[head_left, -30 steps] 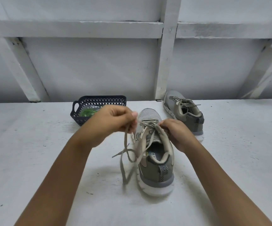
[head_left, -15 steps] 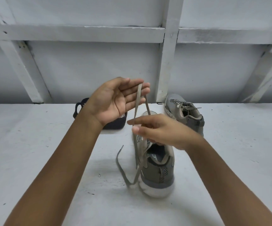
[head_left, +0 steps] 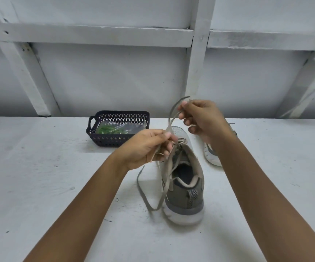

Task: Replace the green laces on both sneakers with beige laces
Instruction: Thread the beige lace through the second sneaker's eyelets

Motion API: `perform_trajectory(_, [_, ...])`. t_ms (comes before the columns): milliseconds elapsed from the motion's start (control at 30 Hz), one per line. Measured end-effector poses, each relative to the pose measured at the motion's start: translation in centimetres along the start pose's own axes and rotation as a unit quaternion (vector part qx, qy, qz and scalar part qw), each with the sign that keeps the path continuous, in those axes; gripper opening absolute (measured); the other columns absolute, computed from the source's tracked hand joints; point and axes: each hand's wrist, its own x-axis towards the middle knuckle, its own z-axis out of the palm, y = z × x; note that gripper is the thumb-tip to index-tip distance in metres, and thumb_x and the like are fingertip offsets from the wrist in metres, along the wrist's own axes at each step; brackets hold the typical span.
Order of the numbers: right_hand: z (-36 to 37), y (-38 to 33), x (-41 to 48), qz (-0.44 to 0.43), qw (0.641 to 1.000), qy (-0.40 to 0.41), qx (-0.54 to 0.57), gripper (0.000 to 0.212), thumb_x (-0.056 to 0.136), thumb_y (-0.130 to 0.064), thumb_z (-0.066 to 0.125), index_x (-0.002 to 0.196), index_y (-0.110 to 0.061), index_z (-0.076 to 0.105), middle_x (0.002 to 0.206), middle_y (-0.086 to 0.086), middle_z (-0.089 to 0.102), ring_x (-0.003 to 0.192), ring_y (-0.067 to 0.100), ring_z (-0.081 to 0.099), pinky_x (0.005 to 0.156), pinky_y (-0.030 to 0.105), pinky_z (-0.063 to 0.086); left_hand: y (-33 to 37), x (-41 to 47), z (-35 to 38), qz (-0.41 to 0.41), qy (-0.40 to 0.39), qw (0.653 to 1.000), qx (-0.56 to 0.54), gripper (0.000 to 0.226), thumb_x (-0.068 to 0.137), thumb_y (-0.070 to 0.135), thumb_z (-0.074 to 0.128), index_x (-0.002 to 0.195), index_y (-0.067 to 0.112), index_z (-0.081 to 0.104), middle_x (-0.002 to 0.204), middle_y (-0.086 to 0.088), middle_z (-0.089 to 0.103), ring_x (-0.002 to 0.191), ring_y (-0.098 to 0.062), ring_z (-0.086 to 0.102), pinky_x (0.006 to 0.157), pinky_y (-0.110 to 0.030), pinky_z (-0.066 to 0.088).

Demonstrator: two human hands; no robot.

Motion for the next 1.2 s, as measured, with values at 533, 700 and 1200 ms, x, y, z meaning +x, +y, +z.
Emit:
perform_trajectory(533, [-2.2, 3.3, 1.4, 0.060, 0.977, 0.010, -0.202, 0.034, 0.099, -0.033, 0.044, 0.080, -0.012, 0.064, 0.068, 0.000, 0.059, 0.055, 0.011, 0.053, 0.054, 0.024, 0.043, -0.7, -0.7, -1.6, 0.013, 0.067, 0.995, -0.067, 0.033, 0.098, 0.016, 0.034, 0.080, 0.012, 0.061, 0.068, 0.006, 0.057, 0.064, -0.008, 0.052, 0.058, -0.023, 0.044])
perform_trajectory(700, [-1.3, 4.1, -0.5, -0.038, 0.894, 0.016, -0.446, 0.039, 0.097, -0.036, 0.043, 0.081, -0.007, 0.065, 0.088, 0.012, 0.058, 0.086, 0.027, 0.055, 0.070, 0.031, 0.038, -1.3, 0.3, -1.4, 0.039, 0.148, 0.988, -0.025, 0.028, 0.098, 0.015, 0.042, 0.091, 0.014, 0.069, 0.062, 0.019, 0.056, 0.062, -0.006, 0.038, 0.058, -0.019, 0.035])
perform_trajectory(1200, [0.3, 7.0, -0.4, -0.010, 0.921, -0.032, -0.389, 0.030, 0.090, -0.023, 0.055, 0.077, 0.001, 0.066, 0.094, 0.008, 0.053, 0.084, 0.013, 0.050, 0.067, 0.016, 0.038, -3.3, 1.8, 0.8, 0.015, 0.273, 0.961, -0.033, 0.015, 0.085, 0.014, 0.066, 0.099, 0.014, 0.071, 0.058, 0.019, 0.063, 0.055, 0.004, 0.050, 0.061, -0.017, 0.040])
